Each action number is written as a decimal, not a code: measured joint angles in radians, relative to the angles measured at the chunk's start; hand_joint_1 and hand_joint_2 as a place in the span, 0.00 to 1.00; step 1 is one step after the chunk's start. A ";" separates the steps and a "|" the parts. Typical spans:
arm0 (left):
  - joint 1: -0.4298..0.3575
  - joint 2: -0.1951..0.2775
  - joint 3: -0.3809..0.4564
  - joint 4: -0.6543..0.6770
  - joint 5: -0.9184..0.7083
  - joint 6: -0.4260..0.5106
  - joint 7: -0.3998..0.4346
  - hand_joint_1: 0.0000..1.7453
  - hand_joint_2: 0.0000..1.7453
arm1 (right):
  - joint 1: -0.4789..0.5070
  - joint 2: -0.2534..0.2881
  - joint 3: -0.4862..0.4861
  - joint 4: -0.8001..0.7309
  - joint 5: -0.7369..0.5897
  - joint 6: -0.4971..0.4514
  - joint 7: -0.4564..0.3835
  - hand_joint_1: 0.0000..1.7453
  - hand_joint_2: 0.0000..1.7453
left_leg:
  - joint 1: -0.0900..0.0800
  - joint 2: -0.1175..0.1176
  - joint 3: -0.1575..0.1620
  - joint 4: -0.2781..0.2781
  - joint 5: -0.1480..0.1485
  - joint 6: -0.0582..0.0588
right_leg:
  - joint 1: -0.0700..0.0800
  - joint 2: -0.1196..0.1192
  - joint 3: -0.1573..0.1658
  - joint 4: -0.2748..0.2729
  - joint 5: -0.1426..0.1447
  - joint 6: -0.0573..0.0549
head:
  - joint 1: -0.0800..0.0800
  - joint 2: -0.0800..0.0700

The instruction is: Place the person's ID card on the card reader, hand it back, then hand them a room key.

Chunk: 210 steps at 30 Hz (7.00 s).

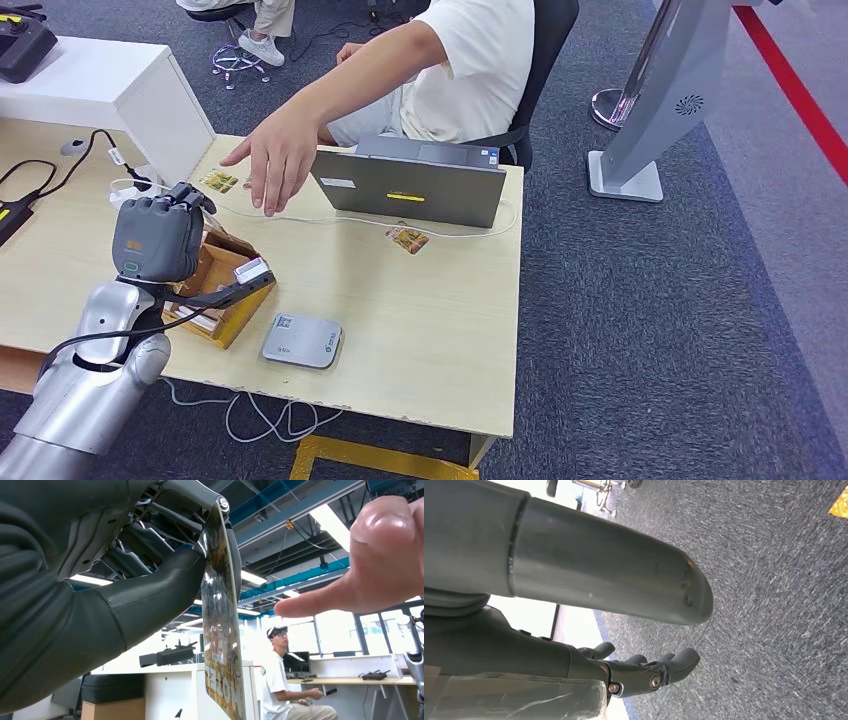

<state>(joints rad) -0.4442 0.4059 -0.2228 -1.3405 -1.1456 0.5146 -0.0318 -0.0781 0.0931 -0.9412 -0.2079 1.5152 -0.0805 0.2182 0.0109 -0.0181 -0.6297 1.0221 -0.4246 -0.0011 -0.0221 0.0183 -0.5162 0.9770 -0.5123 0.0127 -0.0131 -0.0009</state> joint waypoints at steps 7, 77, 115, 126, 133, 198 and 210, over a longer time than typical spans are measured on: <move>0.000 0.000 0.000 0.000 0.000 0.000 0.000 1.00 1.00 | 0.000 0.000 0.000 0.000 0.000 0.000 0.000 0.00 0.00 | 0.000 0.000 0.000 0.000 0.000 0.000 | 0.000 0.000 0.000 0.000 0.000 0.000 | 0.000 0.000; -0.829 -0.374 0.229 0.879 0.480 -0.182 0.082 1.00 1.00 | -0.054 0.006 0.201 0.002 0.007 0.021 0.039 0.00 0.00 | 0.004 -0.003 -0.021 -0.001 0.019 0.000 | 0.004 -0.002 -0.019 0.001 0.018 0.000 | 0.006 0.000; -0.825 -0.378 0.229 0.887 0.497 -0.142 0.063 0.00 1.00 | -0.061 0.009 0.219 0.004 0.006 0.021 0.042 0.00 0.00 | 0.004 -0.003 -0.021 -0.001 0.019 0.000 | 0.004 -0.003 -0.018 0.001 0.018 0.000 | 0.006 0.000; -0.816 -0.379 0.233 0.877 0.558 -0.105 -0.019 0.00 1.00 | -0.061 0.009 0.219 0.004 0.004 0.021 0.042 0.00 0.00 | 0.004 -0.003 -0.021 -0.001 0.019 0.000 | 0.004 -0.003 -0.018 0.001 0.018 0.000 | 0.006 0.000; -0.719 -0.324 0.254 0.761 0.768 -0.006 -0.162 0.00 1.00 | -0.049 0.010 0.218 0.005 -0.004 0.021 0.039 0.00 0.00 | 0.003 0.000 -0.020 -0.002 0.018 0.000 | 0.004 0.001 -0.018 0.002 0.018 0.000 | 0.006 0.000; 0.380 -0.016 1.360 0.632 1.324 -0.241 -0.376 0.00 1.00 | 0.013 -0.007 0.095 0.005 -0.112 0.053 0.022 0.00 0.00 | -0.003 0.004 0.021 -0.007 -0.018 -0.007 | -0.002 0.004 0.017 -0.001 -0.017 -0.007 | -0.013 0.000; 0.390 -0.058 1.371 0.656 1.127 -0.152 -0.368 0.00 1.00 | 0.012 -0.007 0.092 0.005 -0.110 0.053 0.039 0.00 0.00 | -0.002 0.004 0.021 -0.006 -0.018 -0.007 | -0.001 0.004 0.017 -0.001 -0.017 -0.007 | -0.013 0.000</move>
<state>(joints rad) -0.0542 0.3480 1.1480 -0.6844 -0.0190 0.3625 -0.4002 -0.0663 0.0861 -0.8491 -0.2033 1.4052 -0.0272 0.2569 0.0086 -0.0142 -0.6085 1.0157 -0.4425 -0.0081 -0.0233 0.0225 -0.4989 0.9760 -0.5289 0.0055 -0.0261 -0.0011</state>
